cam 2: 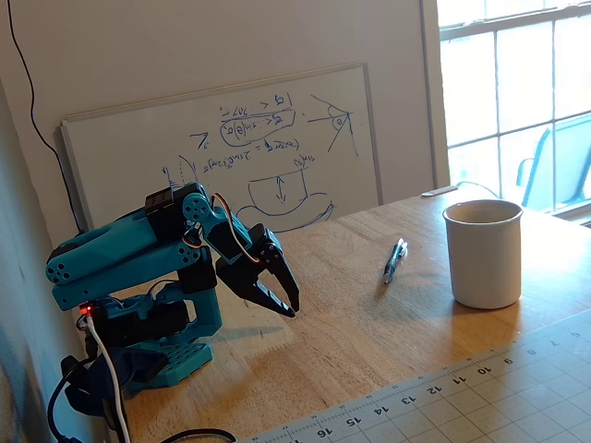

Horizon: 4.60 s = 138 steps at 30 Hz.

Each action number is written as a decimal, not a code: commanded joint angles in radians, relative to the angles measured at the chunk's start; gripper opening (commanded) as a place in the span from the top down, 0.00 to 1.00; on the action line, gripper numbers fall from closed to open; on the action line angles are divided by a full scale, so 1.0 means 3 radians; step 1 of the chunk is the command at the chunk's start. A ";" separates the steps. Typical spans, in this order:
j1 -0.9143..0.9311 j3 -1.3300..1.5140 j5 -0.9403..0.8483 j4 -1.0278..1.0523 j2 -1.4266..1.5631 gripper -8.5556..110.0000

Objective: Grasp a pen and put it in a mug.

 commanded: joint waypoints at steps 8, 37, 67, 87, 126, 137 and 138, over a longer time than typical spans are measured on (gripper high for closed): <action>-0.0036 -0.0097 0.0210 -0.0041 0.0082 0.93; -0.1217 -0.3063 0.3048 -0.1314 -0.3912 0.85; -0.1457 -0.5185 0.4290 -0.2306 -0.6836 0.73; -0.1340 -0.5231 0.4305 -0.2265 -0.7266 0.73; -0.1299 -0.4622 0.4305 -0.2306 -0.6080 0.92; -0.1258 -0.4132 0.4310 -0.2408 -0.4888 0.92; -0.1217 -0.4091 0.4310 -0.2516 -0.4817 0.92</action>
